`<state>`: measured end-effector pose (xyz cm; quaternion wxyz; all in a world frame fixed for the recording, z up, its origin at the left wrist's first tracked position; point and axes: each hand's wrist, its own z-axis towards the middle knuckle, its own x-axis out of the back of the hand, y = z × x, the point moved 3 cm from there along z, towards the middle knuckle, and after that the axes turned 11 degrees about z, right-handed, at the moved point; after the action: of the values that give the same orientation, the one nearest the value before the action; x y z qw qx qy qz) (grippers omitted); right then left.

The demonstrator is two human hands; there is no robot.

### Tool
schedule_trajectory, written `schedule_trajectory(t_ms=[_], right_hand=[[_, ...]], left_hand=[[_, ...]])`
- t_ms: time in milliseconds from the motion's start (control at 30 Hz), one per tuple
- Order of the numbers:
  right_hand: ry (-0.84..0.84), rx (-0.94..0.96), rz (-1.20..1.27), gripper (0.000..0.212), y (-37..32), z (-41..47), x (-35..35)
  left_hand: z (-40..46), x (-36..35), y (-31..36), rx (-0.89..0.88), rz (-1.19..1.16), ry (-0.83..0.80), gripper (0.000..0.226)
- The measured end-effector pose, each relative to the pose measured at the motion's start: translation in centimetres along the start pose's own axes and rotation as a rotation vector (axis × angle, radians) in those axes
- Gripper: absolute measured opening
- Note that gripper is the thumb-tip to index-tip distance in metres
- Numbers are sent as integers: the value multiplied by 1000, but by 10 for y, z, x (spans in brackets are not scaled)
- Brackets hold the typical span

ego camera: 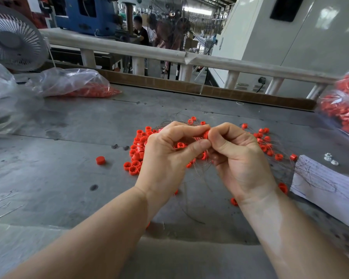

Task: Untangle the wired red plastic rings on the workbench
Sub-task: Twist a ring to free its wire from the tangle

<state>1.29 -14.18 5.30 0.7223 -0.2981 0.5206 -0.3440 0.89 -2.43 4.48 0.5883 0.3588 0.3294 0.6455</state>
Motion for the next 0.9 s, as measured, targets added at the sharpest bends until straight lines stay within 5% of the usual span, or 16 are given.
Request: schedule_trajectory(t_ms=[900], right_hand=[[29,-224,100,19,8,-1,3]], left_hand=[[1,0,-9,131,-46,-24,23]])
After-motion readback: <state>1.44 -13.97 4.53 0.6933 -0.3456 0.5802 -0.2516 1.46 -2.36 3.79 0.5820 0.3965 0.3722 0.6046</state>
